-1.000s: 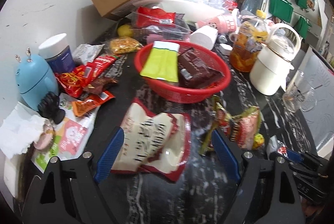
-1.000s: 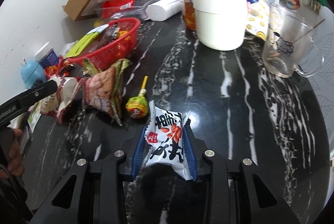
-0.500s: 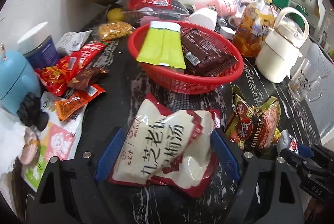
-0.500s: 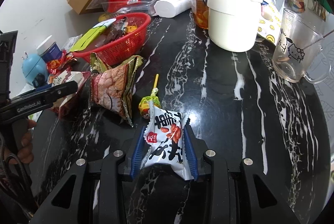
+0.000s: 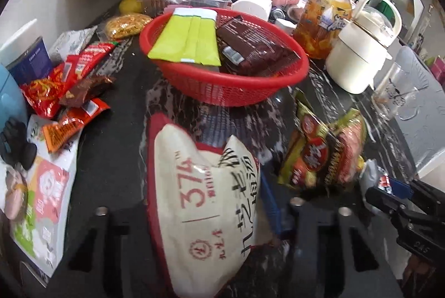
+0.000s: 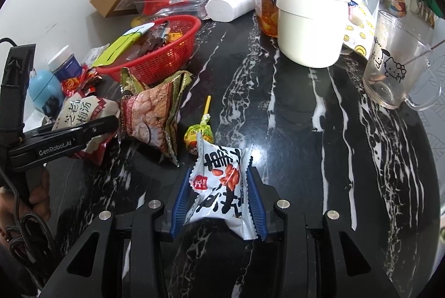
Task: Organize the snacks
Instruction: 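Grasp the white printed bag with the left gripper while the right grasps the white peanut packet, then lift both held packets and carry them over the red mesh basket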
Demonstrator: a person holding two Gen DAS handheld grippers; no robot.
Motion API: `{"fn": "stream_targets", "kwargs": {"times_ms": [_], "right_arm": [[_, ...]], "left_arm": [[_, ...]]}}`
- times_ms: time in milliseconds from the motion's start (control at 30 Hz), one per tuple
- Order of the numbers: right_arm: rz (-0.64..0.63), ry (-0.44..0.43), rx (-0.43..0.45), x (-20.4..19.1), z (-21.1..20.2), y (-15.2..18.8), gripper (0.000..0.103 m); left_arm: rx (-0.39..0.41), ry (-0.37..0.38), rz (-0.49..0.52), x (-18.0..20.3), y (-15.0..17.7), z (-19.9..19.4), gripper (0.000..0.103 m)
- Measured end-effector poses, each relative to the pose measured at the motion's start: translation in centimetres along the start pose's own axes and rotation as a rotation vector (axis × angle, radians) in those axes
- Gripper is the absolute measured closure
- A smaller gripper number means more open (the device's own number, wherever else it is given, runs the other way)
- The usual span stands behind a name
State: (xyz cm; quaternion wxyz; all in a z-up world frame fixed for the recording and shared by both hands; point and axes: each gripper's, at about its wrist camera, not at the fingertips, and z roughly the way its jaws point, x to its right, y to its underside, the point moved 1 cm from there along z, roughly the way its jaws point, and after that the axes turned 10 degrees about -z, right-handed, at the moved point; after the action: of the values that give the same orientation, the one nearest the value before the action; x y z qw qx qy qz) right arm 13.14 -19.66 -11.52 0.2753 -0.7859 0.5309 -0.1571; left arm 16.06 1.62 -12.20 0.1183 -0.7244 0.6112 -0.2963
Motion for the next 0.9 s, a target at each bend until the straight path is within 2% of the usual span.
{"fn": "stream_targets", "kwargs": {"times_ms": [300, 567, 767, 900], "right_arm": [[0.014, -0.022, 0.007, -0.6, -1.5, 1.7, 0.066], [0.038, -0.067, 0.015, -0.9, -3.1, 3.8, 0.066], [0.027, -0.098, 0.011, -1.5, -4.4, 5.6, 0.066], [0.008, -0.094, 0.006, -2.2, -4.8, 6.5, 0.058]], "left_arm": [[-0.055, 0.037, -0.008, 0.4, 3.2, -2.3, 0.062], [-0.082, 0.068, 0.047, 1.6, 7.0, -4.9, 0.062], [-0.093, 0.083, 0.087, 2.6, 8.5, -5.9, 0.062], [-0.085, 0.076, 0.083, 2.7, 9.0, -5.7, 0.062]]}}
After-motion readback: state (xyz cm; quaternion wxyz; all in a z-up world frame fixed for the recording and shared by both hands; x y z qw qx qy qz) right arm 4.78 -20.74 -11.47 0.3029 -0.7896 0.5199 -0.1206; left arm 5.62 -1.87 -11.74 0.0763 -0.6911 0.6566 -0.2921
